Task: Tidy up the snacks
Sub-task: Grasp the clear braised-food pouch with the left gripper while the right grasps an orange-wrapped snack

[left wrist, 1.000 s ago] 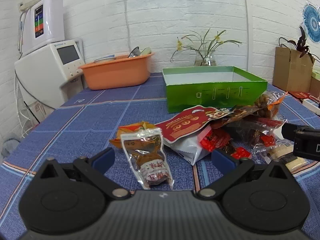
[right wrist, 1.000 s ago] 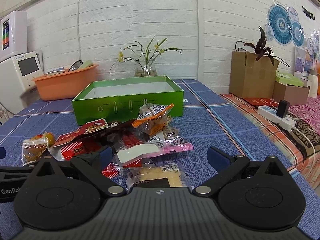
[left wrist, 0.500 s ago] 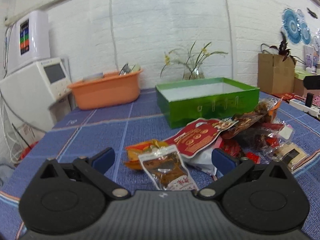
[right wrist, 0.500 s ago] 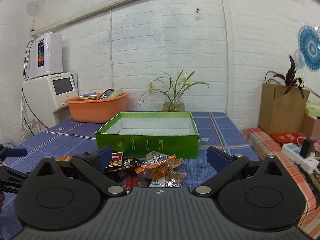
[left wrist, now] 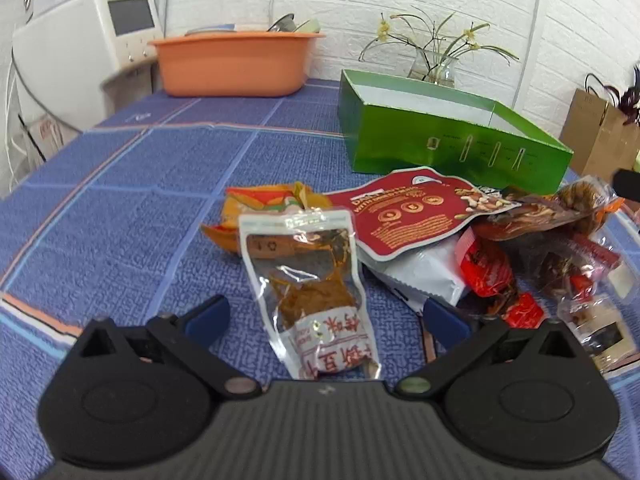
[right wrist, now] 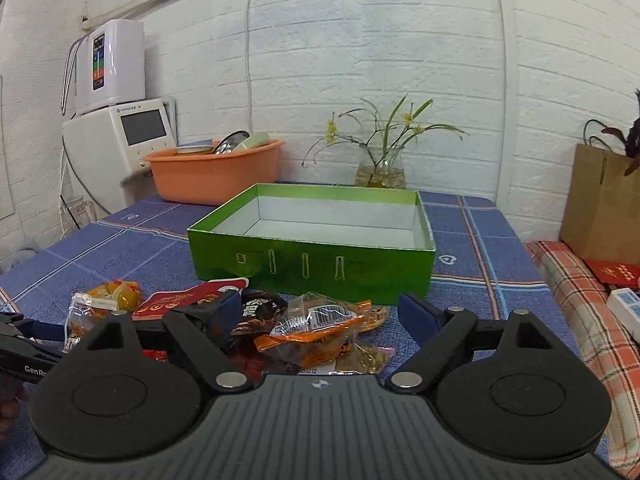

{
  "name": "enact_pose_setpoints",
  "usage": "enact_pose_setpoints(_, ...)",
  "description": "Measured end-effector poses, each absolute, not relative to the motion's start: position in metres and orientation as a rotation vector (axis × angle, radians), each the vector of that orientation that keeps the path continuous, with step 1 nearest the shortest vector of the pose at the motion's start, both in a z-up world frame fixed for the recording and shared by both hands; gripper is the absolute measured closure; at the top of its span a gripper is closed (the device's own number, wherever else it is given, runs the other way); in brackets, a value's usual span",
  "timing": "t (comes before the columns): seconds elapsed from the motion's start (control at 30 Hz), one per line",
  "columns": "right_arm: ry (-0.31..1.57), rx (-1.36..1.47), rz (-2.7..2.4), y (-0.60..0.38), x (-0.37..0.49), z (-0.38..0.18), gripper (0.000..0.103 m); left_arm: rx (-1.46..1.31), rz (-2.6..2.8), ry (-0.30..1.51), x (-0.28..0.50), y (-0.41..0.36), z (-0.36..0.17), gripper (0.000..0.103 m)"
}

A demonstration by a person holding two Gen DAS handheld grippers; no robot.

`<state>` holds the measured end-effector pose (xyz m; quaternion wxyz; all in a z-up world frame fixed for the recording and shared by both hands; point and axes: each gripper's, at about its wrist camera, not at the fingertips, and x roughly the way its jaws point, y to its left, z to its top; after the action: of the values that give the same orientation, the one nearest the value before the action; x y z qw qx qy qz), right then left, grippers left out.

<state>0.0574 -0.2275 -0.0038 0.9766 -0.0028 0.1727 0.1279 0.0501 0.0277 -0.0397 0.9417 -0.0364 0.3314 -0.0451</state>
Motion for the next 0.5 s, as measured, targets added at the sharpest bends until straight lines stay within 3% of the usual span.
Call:
enact_pose_setpoints(0.13, 0.423, -0.007, 0.267, -0.220, 0.082, -0.013, 0.000, -0.060, -0.135, 0.649, 0.051, 0.029, -0.042, 0.003)
enact_pose_setpoints(0.17, 0.444, -0.009, 0.267, -0.219, 0.088, -0.015, 0.000, -0.063, -0.149, 0.639, 0.052, 0.029, -0.042, 0.012)
enact_pose_setpoints(0.2, 0.459, -0.008, 0.281, -0.218, 0.091, -0.017, 0.007, -0.066, -0.164, 0.631, 0.051, 0.030, -0.042, 0.023)
enact_pose_setpoints(0.23, 0.472, -0.014, 0.282, -0.218, 0.093, -0.019, 0.015, -0.062, -0.173, 0.624, 0.051, 0.029, -0.041, 0.055)
enact_pose_setpoints(0.27, 0.480, -0.018, 0.303, -0.218, 0.095, -0.020, 0.015, -0.060, -0.164, 0.621, 0.051, 0.030, -0.040, 0.063)
enact_pose_setpoints(0.5, 0.461, 0.023, 0.308, -0.225, 0.084, -0.017, 0.017, -0.125, -0.217, 0.645, 0.042, 0.043, -0.035, 0.067)
